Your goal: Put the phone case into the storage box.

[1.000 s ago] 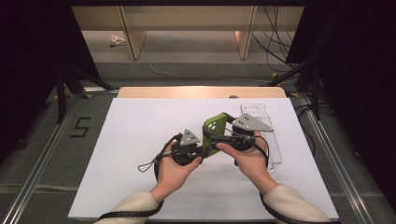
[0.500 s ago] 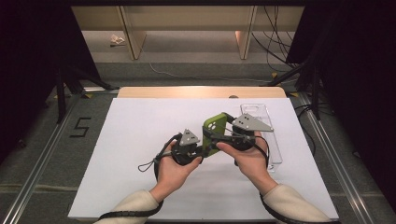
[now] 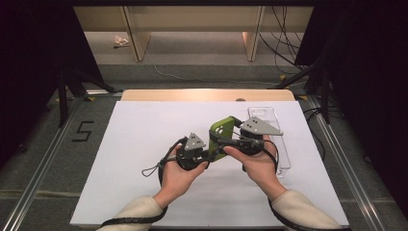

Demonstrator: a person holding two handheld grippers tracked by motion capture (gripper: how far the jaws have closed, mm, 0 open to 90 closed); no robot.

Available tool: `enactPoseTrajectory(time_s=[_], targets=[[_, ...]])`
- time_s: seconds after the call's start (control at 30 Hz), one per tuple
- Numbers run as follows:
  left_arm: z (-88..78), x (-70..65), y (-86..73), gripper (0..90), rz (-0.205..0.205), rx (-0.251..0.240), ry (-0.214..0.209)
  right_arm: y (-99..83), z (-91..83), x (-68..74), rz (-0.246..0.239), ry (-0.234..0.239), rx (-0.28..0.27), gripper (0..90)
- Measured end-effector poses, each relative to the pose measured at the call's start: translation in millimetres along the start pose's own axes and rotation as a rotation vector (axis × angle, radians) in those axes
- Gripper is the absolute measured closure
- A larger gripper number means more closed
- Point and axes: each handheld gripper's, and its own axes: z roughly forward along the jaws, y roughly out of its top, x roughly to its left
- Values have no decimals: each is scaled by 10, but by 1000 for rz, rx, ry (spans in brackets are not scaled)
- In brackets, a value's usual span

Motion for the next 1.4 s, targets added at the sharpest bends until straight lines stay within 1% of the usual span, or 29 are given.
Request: enactPoseTrajectory(time_s=[0.1,0.23,0.37,0.43,0.5,0.53,0.6,0.67,0.7,0.73,0.83,0.9,0.97,1.17,1.27,1.4], targets=[[-5,11,5,735,9,0,-9,-4,-3,-9,3,-3,4,168],[-15,31,14,647,29,-11,-12,2,-6,-18,-4,-10,0,169],[-10,55,20,496,40,-5,-26,23,-23,-32,-7,-14,-2,168],[-17,56,20,434,48,-11,-23,30,-31,-44,-5,-16,-2,168],[-20,50,27,345,55,-3,-17,34,-36,-53,-3,-21,-2,168],[-22,48,30,300,62,4,-12,35,-40,-58,-2,-22,-1,169],[-29,48,30,221,77,16,-15,40,-46,-70,-2,-25,-4,169],[-42,50,24,147,103,33,-16,48,-57,-82,-3,-30,-6,168],[-57,53,20,138,129,41,-18,52,-60,-87,-4,-32,-7,168],[-67,57,20,108,140,47,-21,58,-66,-95,-6,-35,-11,168],[-111,74,16,26,164,62,-47,73,-79,-112,-5,-41,-19,168],[-151,86,3,0,180,71,-58,80,-88,-126,-6,-44,-22,168],[-195,102,-18,0,194,79,-57,87,-94,-136,-5,-46,-25,168],[-308,192,-35,0,183,65,-57,108,-117,-165,-2,-56,-32,168],[-337,210,-51,0,179,60,-60,125,-135,-184,-3,-63,-38,168],[-376,236,-74,0,177,54,-54,144,-157,-215,1,-71,-45,168]])
